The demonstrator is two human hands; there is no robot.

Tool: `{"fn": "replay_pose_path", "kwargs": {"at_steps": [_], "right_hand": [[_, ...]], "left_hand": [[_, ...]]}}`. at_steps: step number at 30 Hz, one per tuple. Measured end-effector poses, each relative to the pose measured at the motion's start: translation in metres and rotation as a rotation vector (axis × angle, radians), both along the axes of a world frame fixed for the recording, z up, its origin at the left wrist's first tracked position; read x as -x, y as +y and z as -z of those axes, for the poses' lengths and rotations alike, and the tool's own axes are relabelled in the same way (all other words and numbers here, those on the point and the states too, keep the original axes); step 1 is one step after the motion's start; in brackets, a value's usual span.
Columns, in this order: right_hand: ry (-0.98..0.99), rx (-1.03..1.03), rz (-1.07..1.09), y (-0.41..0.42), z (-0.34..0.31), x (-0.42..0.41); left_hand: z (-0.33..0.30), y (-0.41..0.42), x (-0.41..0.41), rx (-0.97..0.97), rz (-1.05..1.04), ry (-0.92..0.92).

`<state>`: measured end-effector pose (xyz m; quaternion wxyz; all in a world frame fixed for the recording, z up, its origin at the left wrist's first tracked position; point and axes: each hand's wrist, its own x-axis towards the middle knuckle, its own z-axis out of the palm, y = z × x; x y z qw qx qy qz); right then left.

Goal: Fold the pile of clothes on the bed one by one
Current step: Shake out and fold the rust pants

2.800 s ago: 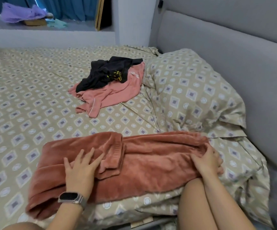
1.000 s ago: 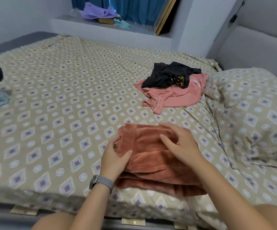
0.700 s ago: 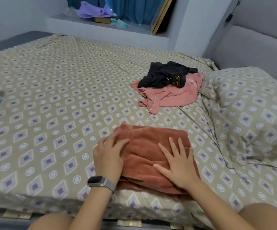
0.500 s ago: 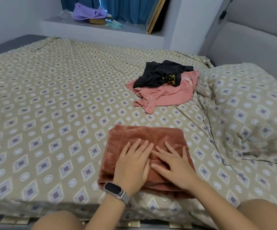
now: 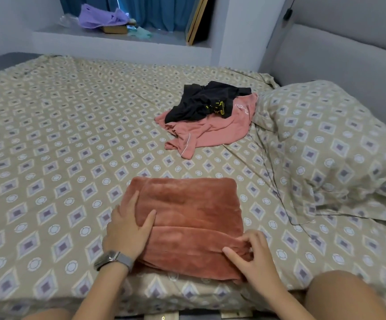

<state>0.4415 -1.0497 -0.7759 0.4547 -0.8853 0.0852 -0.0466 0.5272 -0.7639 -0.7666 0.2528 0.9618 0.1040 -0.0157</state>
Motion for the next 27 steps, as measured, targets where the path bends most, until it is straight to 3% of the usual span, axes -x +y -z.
{"fn": "replay_pose_path", "kwargs": {"at_steps": [3,7,11,15,20,27], "right_hand": [[0.025,-0.146,0.125,0.009,-0.008,-0.025],[0.286,-0.370,0.139,0.023,-0.024,-0.073],[0.424,-0.302,0.118,0.018,-0.017,-0.104],[0.435,-0.312,-0.001,0.010,-0.011,-0.110],[0.394,-0.434,-0.013,0.010,-0.003,-0.120],[0.406,-0.464,-0.113,0.047,-0.026,-0.188]], "left_hand": [[-0.004,0.005,-0.004,0.322,-0.148,0.066],[-0.006,0.006,-0.006,0.370,-0.252,0.190],[-0.009,0.015,-0.011,0.411,-0.256,0.317],[-0.010,0.020,-0.028,0.431,-0.213,0.387],[-0.007,0.031,-0.040,0.660,-0.172,0.420],[-0.019,0.047,-0.049,1.051,-0.441,0.315]]}}
